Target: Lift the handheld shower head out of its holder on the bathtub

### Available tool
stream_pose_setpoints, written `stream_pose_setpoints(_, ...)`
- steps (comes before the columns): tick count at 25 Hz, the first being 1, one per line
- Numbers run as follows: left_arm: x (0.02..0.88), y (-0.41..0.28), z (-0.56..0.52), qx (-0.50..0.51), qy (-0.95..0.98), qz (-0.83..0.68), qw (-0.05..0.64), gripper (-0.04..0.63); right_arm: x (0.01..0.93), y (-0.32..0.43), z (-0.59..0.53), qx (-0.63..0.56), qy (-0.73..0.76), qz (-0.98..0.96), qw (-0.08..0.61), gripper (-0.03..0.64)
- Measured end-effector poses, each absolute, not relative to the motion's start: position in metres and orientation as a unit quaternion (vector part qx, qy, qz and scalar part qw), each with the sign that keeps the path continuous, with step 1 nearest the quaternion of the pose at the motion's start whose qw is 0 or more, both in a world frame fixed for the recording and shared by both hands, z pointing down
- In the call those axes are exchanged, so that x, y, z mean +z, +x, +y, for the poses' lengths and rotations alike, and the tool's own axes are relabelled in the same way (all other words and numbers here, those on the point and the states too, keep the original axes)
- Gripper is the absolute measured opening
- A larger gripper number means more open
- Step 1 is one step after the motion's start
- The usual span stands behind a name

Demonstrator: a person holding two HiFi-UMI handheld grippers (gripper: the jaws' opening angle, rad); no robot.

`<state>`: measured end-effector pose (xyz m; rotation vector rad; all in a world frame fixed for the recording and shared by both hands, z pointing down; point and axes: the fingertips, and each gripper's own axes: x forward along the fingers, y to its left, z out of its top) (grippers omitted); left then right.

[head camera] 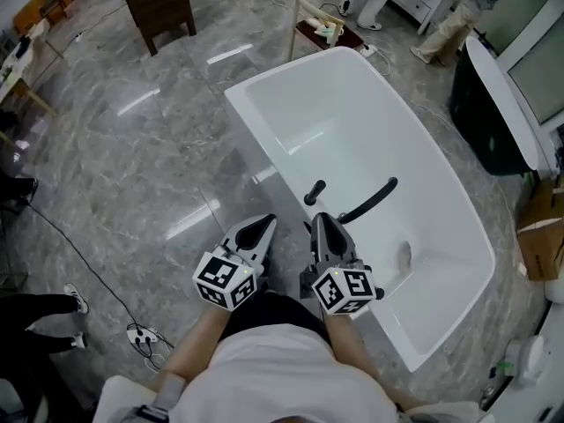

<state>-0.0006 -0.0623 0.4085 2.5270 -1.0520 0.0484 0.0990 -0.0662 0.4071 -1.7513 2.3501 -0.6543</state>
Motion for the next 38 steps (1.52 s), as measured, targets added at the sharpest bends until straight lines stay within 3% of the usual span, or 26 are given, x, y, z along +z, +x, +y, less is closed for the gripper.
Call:
stream_pose_setpoints(17,0.412,0.024,-0.169,0.026,0.939,-0.266,0.218,0.012,0.411,0.107,-0.157,-0.202,-0.65,0.731,0.047,0.026)
stream_pose_setpoints(26,0.423,0.044,-0.205,0.033,0.952,-0.21,0.222,0.013,0.422,0.105,-0.191,-0.197,-0.661,0.723,0.036,0.192)
stream_pose_setpoints(38,0.442,0.066,-0.224,0.037,0.948,-0.203,0.241,0.013,0.437,0.121,-0.197,-0.188,-0.681,0.708,-0.009,0.198)
